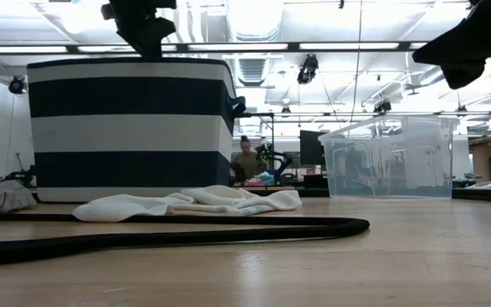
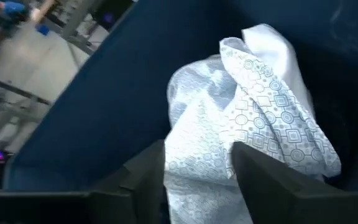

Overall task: Pick & Place Cloths
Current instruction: Put the white shirt into the laundry organizer, then put the gray sock into the transparent bin

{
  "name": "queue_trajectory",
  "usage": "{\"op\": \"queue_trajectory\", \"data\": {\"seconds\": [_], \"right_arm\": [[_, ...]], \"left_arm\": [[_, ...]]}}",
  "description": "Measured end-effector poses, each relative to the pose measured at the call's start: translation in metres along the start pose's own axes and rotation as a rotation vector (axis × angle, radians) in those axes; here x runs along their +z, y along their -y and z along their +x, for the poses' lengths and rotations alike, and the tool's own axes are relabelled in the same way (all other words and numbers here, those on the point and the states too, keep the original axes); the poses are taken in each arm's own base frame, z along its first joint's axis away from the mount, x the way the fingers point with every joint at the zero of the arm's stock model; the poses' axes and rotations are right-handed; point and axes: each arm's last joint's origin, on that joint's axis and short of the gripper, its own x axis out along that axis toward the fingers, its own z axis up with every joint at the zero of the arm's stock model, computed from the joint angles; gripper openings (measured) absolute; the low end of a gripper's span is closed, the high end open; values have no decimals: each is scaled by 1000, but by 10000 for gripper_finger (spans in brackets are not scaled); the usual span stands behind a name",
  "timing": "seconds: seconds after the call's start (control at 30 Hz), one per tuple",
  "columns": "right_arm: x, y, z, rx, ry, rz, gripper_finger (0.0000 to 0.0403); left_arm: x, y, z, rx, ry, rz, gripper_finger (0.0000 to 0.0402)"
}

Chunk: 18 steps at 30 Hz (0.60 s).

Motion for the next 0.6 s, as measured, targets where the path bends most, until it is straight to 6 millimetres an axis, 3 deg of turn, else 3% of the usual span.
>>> {"op": "queue_trajectory", "data": {"seconds": [0.17, 0.47, 0.6], "right_arm": [[3, -1, 0, 8, 21, 25, 8], [4, -1, 0, 11, 28, 30, 8], [4, -1, 0, 10, 30, 31, 8]], "left_arm": [[-1, -4, -6, -109, -25, -6, 216], [-3, -34, -38, -202, 48, -109, 207], [-10, -42, -49, -389, 12, -168, 207]]}}
